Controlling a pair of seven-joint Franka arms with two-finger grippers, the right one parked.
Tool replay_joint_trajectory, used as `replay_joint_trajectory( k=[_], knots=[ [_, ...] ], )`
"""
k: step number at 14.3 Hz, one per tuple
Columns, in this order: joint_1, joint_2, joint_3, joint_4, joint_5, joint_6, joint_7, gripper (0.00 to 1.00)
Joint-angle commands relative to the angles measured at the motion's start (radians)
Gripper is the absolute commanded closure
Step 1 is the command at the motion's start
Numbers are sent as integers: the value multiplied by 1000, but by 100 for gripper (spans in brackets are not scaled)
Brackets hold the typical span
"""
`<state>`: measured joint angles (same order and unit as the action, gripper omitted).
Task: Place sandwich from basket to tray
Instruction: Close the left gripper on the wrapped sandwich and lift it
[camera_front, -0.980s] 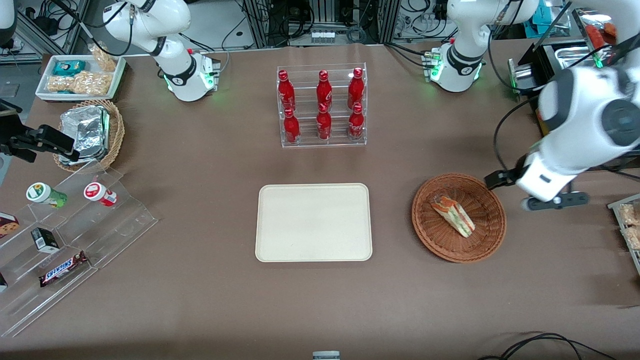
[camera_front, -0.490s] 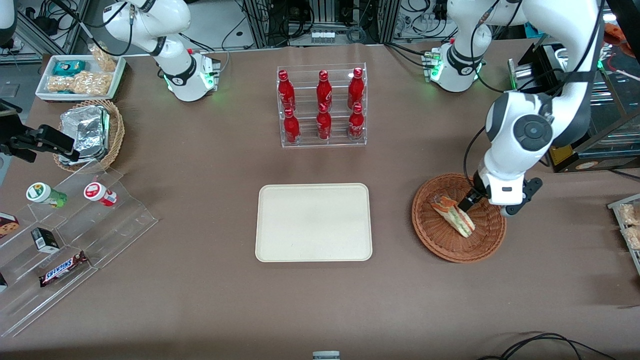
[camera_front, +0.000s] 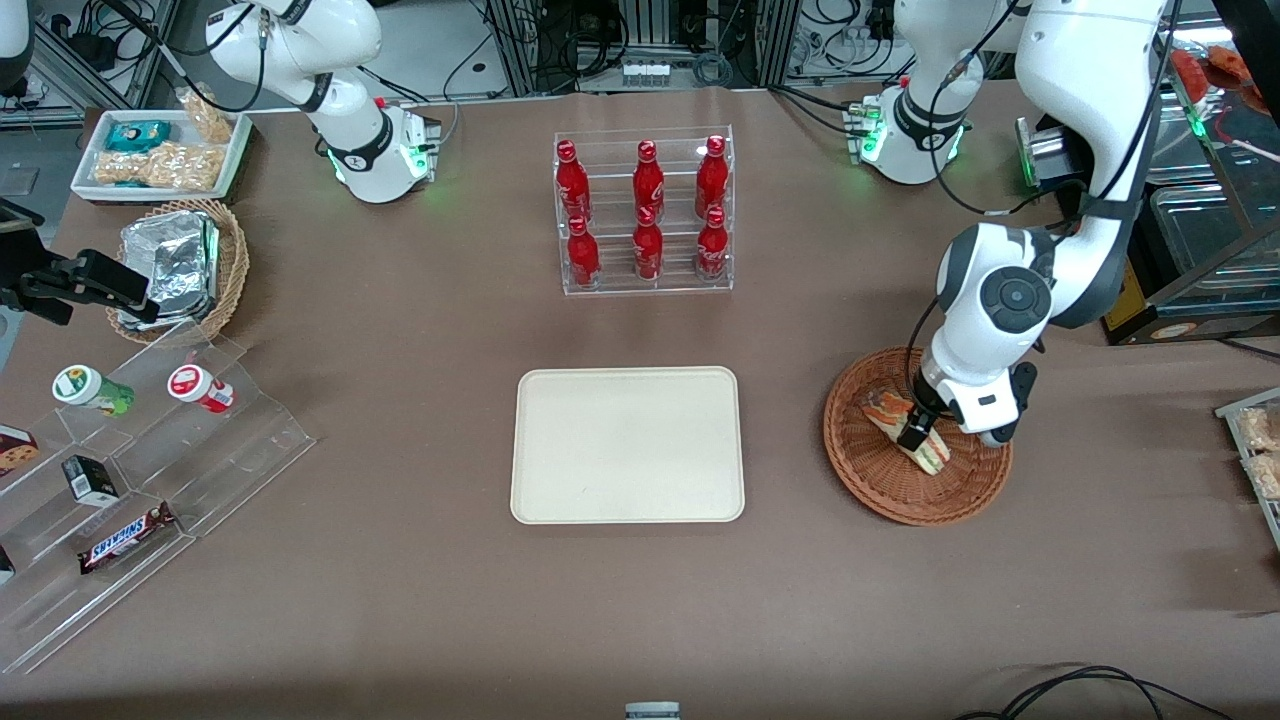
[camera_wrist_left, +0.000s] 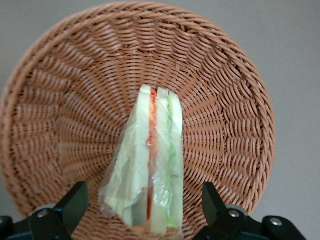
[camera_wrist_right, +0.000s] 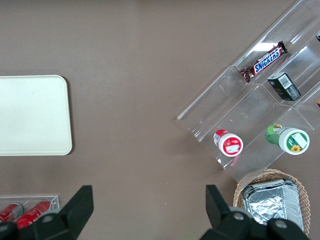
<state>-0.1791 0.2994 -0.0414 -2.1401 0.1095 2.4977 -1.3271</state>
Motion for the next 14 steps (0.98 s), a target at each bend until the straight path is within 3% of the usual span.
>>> replay_joint_trajectory(
  k=[1,2,3,6,9,11,13,14],
  knots=[
    [-10,52,6,23,-4,41,-27,21],
    [-11,56,6,19,-4,52,-20,59],
    [-8,47,6,14,-1,43,-3,88],
    [-11,24,5,35,-1,-61,132,97],
    [-11,-6,2,129,-7,-271,294,99],
    [-11,1,-40,207,-24,-295,379,99],
    [-11,62,-92,345,-37,-418,724,99],
    [-14,108,-106,430,-83,-471,764,97]
  ],
)
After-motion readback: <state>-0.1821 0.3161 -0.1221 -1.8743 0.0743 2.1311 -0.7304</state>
